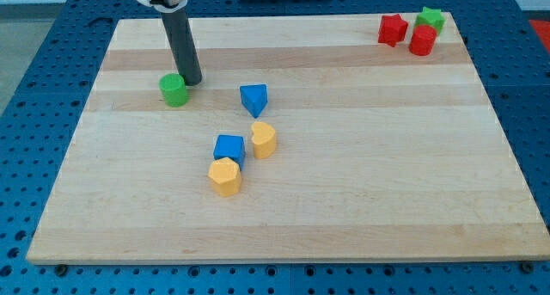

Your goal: Nudge the green circle slightly right

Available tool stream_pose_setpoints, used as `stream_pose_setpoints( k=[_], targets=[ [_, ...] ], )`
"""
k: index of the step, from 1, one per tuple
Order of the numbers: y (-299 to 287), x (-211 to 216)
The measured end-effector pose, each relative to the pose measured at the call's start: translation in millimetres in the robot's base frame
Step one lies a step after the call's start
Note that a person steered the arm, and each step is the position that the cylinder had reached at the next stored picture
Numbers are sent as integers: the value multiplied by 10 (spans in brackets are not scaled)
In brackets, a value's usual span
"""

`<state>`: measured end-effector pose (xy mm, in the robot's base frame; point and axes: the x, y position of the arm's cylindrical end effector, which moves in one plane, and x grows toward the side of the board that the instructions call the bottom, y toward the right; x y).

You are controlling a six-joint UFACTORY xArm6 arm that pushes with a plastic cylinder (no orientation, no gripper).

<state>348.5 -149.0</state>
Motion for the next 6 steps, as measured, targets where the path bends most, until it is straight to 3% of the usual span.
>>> stream_pose_setpoints(
  k=[1, 3, 4, 5, 6],
  targets=[
    [-46, 4],
    [-999, -81],
    [-1192, 352],
    [-914, 352],
    [-297, -84]
  ],
)
